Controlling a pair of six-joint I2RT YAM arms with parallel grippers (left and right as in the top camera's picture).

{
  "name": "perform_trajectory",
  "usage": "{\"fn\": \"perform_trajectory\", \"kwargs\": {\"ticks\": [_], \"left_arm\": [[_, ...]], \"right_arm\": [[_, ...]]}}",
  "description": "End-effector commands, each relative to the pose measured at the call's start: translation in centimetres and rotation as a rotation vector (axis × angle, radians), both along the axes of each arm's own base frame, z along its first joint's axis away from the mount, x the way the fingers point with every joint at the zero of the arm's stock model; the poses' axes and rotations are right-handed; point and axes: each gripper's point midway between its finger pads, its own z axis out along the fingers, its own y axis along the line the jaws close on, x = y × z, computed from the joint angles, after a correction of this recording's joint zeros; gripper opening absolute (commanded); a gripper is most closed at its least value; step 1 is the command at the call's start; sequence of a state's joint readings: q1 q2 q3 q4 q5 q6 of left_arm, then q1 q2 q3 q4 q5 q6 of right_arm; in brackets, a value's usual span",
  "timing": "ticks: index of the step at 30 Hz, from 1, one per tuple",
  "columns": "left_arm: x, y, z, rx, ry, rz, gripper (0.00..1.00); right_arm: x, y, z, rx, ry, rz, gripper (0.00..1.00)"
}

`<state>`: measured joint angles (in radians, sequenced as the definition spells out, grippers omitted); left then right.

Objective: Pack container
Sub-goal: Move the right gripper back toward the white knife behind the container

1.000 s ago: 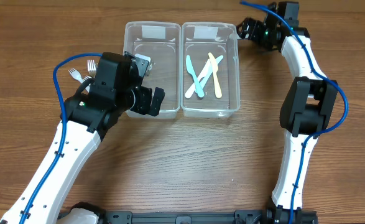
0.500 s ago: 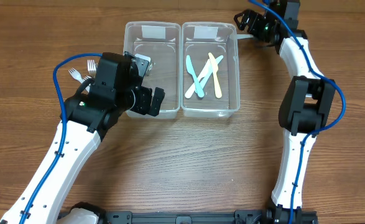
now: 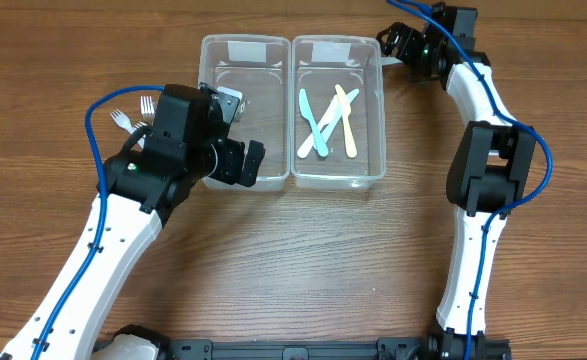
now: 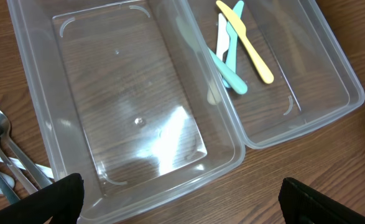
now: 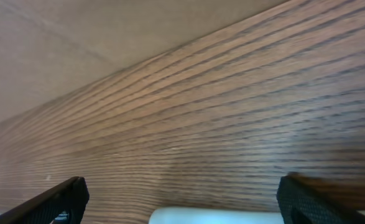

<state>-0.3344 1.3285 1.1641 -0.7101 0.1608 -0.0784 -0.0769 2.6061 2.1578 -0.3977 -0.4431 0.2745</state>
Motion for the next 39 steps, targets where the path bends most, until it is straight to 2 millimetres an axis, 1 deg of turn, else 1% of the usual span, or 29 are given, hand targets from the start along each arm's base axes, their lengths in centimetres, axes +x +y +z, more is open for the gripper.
{"fn": "perform_trajectory", "kwargs": {"ticks": [1,3,7,9,11,13,16,20,23,24,27,29,31,33,35,39], "left_arm": [[0.4,-0.7,0.9,-0.027,-0.011,-0.007,1.00],[0.4,-0.7,0.9,-0.026,-0.011,-0.007,1.00],[0.4,-0.7,0.9,-0.026,-0.011,-0.007,1.00],[0.4,-0.7,0.9,-0.026,-0.011,-0.007,1.00],[0.4,-0.7,0.9,-0.026,-0.011,-0.007,1.00],[0.4,-0.7,0.9,-0.026,-0.011,-0.007,1.00],[0.4,-0.7,0.9,-0.026,-0.011,-0.007,1.00],[0.4,-0.7,0.9,-0.026,-0.011,-0.007,1.00],[0.4,-0.7,0.9,-0.026,-0.011,-0.007,1.00],[0.4,-0.7,0.9,-0.027,-0.011,-0.007,1.00],[0.4,-0.7,0.9,-0.027,-0.011,-0.007,1.00],[0.4,-0.7,0.9,-0.026,-0.011,-0.007,1.00],[0.4,-0.7,0.9,-0.026,-0.011,-0.007,1.00],[0.4,-0.7,0.9,-0.026,-0.011,-0.007,1.00],[0.4,-0.7,0.9,-0.026,-0.011,-0.007,1.00],[0.4,-0.7,0.9,-0.026,-0.011,-0.007,1.00]], "right_arm": [[-0.4,-1.4,-1.4,-0.069,0.043,-0.044,1.00],[-1.0,-1.7,-2.2,-0.082,0.086,-0.057,1.00],[-3.2,-1.8,-3.8,-0.090,0.201,-0.064,0.97],[-4.2,-2.2,-4.5,-0.110,0.260,-0.084,0.96],[-5.4,-2.6,-4.7,-0.127,0.318,-0.094,0.96],[-6.2,-3.2,-4.4,-0.147,0.362,-0.109,0.95],[-7.6,-4.0,-2.3,-0.159,0.411,-0.125,0.95],[-9.0,-5.2,1.6,-0.178,0.422,-0.158,0.95],[-10.0,-6.7,4.6,-0.225,0.416,-0.202,0.95],[-10.5,-7.5,5.9,-0.248,0.413,-0.225,0.95],[-12.3,-8.9,8.8,-0.274,0.421,-0.264,0.95],[-13.7,-9.5,10.5,-0.271,0.435,-0.275,0.95],[-14.3,-9.6,11.9,-0.271,0.427,-0.279,0.96],[-14.0,-9.6,12.8,-0.275,0.393,-0.278,1.00],[-13.1,-9.4,13.2,-0.257,0.354,-0.272,1.00],[-11.7,-8.0,12.4,-0.202,0.321,-0.228,1.00]]}}
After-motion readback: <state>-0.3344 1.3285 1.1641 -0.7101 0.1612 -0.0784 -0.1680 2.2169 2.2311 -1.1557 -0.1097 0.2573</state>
